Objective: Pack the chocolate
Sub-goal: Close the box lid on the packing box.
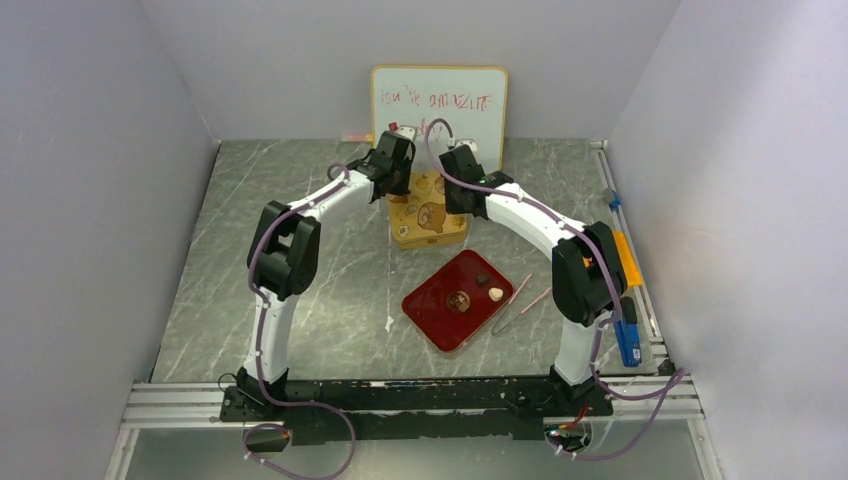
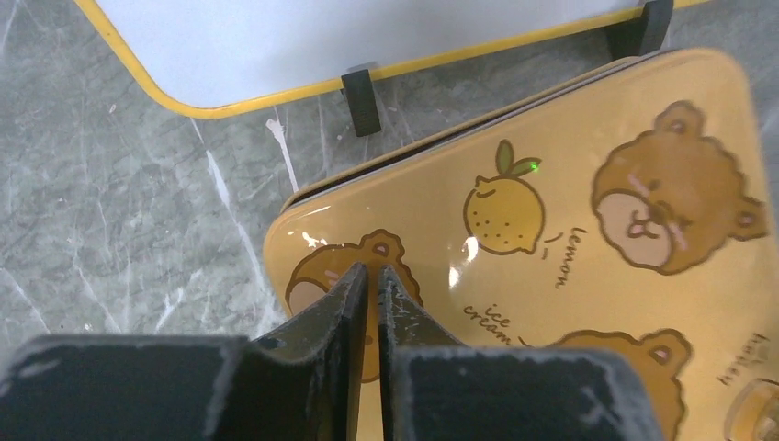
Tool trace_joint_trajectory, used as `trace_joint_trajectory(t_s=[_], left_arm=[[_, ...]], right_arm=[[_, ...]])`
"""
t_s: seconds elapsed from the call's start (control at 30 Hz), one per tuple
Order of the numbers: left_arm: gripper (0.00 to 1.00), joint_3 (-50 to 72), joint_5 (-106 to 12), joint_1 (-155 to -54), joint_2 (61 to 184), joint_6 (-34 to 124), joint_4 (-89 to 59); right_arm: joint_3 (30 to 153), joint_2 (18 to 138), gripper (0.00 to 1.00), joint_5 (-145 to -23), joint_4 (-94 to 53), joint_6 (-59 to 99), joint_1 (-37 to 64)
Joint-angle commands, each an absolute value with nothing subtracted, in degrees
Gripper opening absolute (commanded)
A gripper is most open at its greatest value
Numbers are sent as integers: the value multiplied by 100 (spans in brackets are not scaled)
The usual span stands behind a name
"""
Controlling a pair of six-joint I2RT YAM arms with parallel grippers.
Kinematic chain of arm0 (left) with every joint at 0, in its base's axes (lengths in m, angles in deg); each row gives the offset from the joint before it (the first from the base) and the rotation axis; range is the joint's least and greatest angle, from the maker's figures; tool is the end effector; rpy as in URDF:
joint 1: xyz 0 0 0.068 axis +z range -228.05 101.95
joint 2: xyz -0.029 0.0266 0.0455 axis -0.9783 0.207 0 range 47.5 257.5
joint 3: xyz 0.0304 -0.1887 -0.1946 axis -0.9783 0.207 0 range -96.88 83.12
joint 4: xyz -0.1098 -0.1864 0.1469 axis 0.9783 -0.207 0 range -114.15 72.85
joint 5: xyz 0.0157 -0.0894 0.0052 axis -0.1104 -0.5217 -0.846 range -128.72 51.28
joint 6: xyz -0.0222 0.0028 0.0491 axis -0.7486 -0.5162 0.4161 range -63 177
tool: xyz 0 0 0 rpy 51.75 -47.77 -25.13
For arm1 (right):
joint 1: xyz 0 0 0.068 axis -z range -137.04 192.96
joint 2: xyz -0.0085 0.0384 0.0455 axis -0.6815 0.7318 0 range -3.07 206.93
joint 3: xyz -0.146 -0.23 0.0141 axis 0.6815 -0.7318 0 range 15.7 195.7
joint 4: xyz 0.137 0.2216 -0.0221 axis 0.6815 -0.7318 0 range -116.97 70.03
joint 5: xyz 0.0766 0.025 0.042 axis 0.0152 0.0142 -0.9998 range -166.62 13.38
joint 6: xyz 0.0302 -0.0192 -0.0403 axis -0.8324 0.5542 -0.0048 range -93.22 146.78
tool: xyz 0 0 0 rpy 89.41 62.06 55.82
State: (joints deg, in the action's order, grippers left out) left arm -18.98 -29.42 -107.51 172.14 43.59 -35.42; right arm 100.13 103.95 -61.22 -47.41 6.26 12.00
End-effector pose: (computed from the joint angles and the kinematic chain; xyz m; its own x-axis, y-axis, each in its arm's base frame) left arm 0.4399 -0.2418 0.2208 -0.6414 0.0994 -0.7607 0.2366 0.9689 -0.0729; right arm 0.3616 0.2058 0.2442 -0.7381 -0.0487 -0.6729 -0.0972 0.9947 0.0346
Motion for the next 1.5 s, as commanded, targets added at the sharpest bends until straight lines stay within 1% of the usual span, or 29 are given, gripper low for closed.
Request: trace_joint_trajectory(t_s=[0.0,0.07,0.13,0.17,0.2,0.27,0.33,0.37,0.4,0.6,0.93,1.1,1.47], left_arm=[[16,-1956,-3154,-10590,16607,4053,-3552],[22,-1933,-3228,-10514,16479,3975,-3500],[24,-1839,-3364,-10402,16348,3819,-3420],[24,-1756,-3447,-10339,16272,3728,-3338],[27,-1634,-3523,-10271,16174,3636,-3248],[27,-1278,-3680,-10132,15965,3439,-3025],[29,-920,-3788,-9991,15765,3255,-2796],[30,-728,-3815,-9913,15679,3172,-2708],[30,-552,-3925,-9820,15609,3100,-2621],[31,317,-4892,-9535,15648,2631,-1910],[32,891,-5985,-9419,15995,1894,-766],[32,1041,-6198,-9405,16108,1590,-445],[32,1179,-6339,-9405,16177,1419,-256]], right_arm=[[10586,10371,15,-5878,-4836,731,1212],[10658,10360,21,-5832,-4863,712,1209],[10673,10347,26,-5797,-4856,688,1220],[10669,10341,30,-5796,-4860,661,1228],[10653,10342,31,-5812,-4871,638,1229],[10587,10331,36,-5836,-4888,559,1266],[10461,10284,37,-5884,-4847,503,1303],[10380,10257,41,-5886,-4820,470,1321],[10301,10231,42,-5897,-4765,446,1350],[9989,10177,43,-6130,-4588,375,1548],[9819,10328,45,-6881,-4108,393,1906],[9856,10486,45,-7146,-4044,405,1974],[9877,10632,46,-7554,-3831,450,2048]])
